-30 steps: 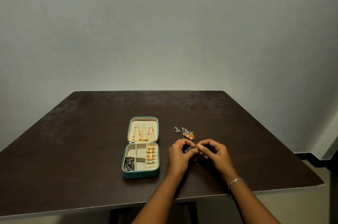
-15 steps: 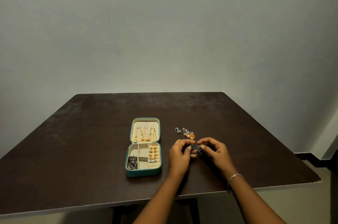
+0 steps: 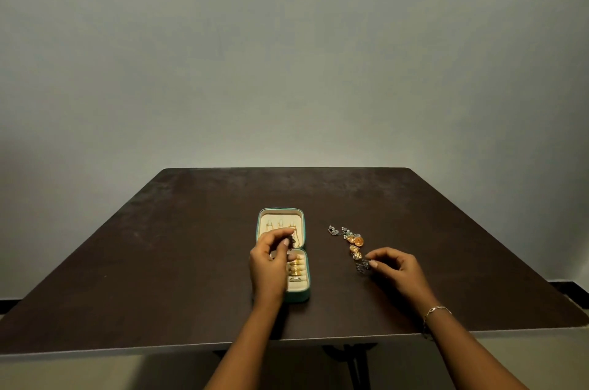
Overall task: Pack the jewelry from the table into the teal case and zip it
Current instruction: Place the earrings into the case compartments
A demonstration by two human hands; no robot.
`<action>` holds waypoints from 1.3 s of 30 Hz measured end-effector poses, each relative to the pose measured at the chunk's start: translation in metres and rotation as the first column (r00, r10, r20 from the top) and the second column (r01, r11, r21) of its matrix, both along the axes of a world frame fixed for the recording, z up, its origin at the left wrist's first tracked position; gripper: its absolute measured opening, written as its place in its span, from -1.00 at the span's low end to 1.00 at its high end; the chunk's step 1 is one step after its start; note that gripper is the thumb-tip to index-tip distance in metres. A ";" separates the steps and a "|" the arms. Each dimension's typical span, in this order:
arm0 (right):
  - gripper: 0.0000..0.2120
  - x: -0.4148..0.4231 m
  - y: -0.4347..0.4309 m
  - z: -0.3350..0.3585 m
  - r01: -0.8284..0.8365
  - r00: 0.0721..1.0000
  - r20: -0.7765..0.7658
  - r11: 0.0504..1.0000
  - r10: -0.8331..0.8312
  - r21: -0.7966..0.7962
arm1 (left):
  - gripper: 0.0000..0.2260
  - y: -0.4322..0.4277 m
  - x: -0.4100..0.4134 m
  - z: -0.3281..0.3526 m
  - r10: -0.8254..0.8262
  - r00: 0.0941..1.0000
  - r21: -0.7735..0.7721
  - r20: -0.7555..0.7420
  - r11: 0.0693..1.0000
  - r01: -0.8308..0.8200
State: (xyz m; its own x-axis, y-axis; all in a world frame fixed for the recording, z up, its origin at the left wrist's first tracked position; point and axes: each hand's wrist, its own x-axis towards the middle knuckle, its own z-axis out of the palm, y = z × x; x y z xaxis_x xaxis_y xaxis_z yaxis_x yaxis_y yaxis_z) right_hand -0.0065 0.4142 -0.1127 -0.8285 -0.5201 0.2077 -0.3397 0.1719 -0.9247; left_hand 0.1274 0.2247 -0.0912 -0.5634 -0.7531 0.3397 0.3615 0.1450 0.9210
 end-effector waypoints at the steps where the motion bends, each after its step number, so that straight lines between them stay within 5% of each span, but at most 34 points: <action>1: -0.87 0.001 0.000 0.001 -0.004 1.000 -0.004 1.000 0.004 0.007 | -0.69 -0.008 0.006 -0.003 0.051 0.999 -0.026 0.020 0.998 -0.050; 12: -0.84 0.035 -0.052 0.033 -0.122 0.985 -0.117 0.992 0.124 0.026 | -0.77 -0.039 0.032 -0.023 0.276 0.961 0.013 0.010 0.961 -0.276; 18: -0.81 0.057 -0.095 0.042 -0.244 0.957 -0.133 0.964 0.257 0.107 | -0.77 -0.042 0.034 -0.026 0.276 0.961 0.028 0.022 0.961 -0.276; 28: -0.93 0.066 -0.150 0.048 -0.200 0.935 -0.247 0.954 0.254 0.224 | -0.76 -0.042 0.032 -0.028 0.323 0.945 -0.024 0.056 0.946 -0.322; 39: -0.92 0.067 -0.176 0.039 -0.220 0.942 -0.172 0.919 0.287 0.327 | -0.68 -0.048 0.032 -0.030 0.322 0.943 0.008 0.078 0.946 -0.324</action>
State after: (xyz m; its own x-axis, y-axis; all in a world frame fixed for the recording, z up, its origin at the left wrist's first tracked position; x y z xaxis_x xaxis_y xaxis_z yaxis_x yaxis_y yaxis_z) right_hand 0.0602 0.2378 -0.0732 -0.6141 -0.7716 0.1657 -0.5908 0.3102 -0.7448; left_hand 0.1599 0.1767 -0.1211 -0.3121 -0.9052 0.2885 0.2283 0.2233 0.9476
